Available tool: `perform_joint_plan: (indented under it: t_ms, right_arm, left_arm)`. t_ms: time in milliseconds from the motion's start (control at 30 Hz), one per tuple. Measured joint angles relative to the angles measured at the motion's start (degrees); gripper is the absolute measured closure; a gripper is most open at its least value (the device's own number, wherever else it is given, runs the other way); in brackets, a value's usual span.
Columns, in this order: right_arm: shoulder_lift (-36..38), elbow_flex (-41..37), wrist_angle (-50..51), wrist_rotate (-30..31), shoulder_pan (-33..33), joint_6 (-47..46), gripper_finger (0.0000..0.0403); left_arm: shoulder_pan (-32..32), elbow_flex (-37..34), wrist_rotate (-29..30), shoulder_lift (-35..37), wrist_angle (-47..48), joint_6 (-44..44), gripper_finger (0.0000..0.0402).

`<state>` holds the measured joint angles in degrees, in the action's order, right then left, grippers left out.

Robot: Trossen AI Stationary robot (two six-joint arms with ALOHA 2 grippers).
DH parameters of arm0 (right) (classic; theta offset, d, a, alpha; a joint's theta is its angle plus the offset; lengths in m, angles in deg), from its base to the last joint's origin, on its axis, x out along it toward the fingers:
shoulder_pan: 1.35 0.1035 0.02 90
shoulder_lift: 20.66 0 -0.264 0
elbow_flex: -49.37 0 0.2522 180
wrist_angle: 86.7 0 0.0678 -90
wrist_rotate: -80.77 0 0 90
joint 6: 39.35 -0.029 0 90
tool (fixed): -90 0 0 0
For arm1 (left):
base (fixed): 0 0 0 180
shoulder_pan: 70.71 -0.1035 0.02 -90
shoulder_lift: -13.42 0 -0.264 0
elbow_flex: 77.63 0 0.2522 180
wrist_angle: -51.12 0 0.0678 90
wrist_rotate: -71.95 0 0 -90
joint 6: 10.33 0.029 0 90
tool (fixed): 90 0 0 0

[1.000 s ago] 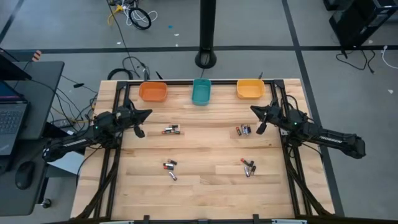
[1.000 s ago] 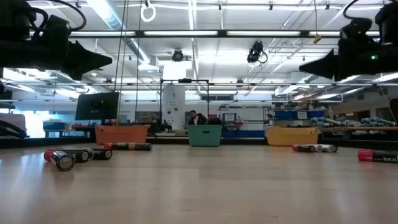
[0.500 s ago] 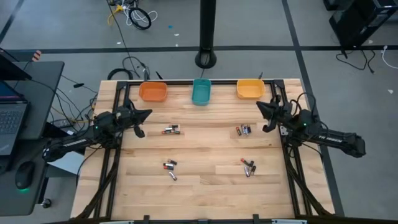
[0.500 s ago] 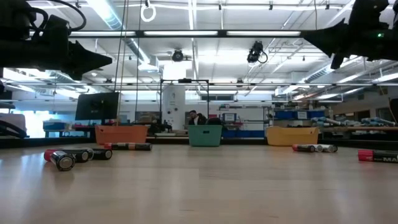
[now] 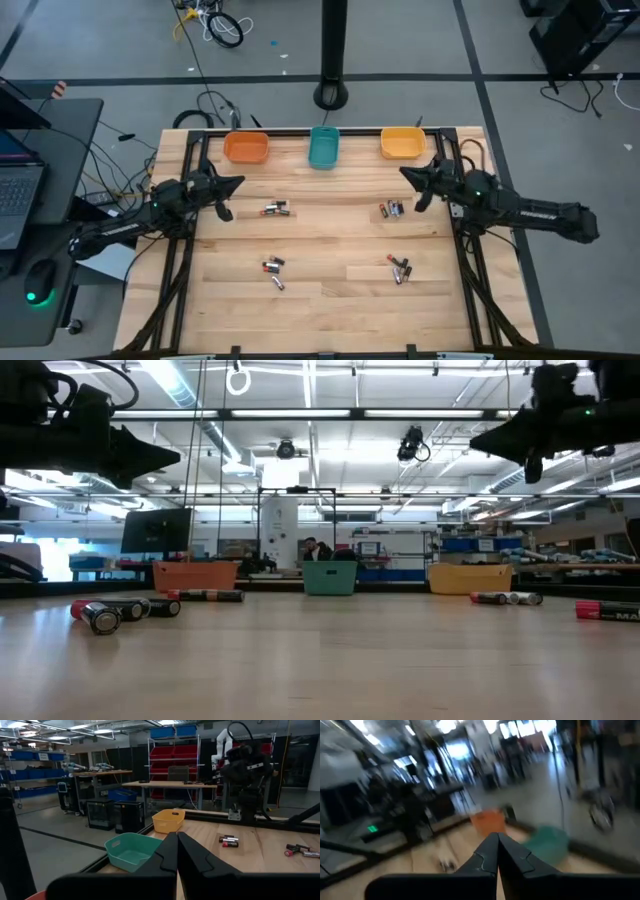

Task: Sort batteries
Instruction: Put the black-silver battery in the green bin

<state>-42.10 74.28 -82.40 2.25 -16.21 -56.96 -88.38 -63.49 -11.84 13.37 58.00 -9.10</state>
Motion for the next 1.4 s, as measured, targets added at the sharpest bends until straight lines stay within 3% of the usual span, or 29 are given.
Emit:
perform_joint_plan:
  t_ms: [233, 400, 600, 967, 1400]
  right_arm:
    - [-17.0, 15.8, 29.0, 3.5, 2.7, -17.2, 0.0334]
    - [-28.0, 21.2, 32.6, 2.6, 3.9, -26.6, 0.0286]
    - [-38.8, 26.3, 38.0, 1.3, 5.7, -27.9, 0.024]
    - [-51.3, 38.0, 64.7, 1.1, 9.8, -42.0, 0.0225]
    - [-61.0, 38.0, 58.0, -3.5, 5.0, -38.6, 0.0225]
  left_arm:
    - [0.0, 0.0, 0.0, 0.0, 0.0, 0.0, 0.0391]
    - [0.0, 0.0, 0.0, 0.0, 0.0, 0.0, 0.0391]
    - [0.0, 0.0, 0.0, 0.0, 0.0, 0.0, 0.0391]
    - [0.0, 0.0, 0.0, 0.0, 0.0, 0.0, 0.0391]
    - [0.0, 0.0, 0.0, 0.0, 0.0, 0.0, 0.0391]
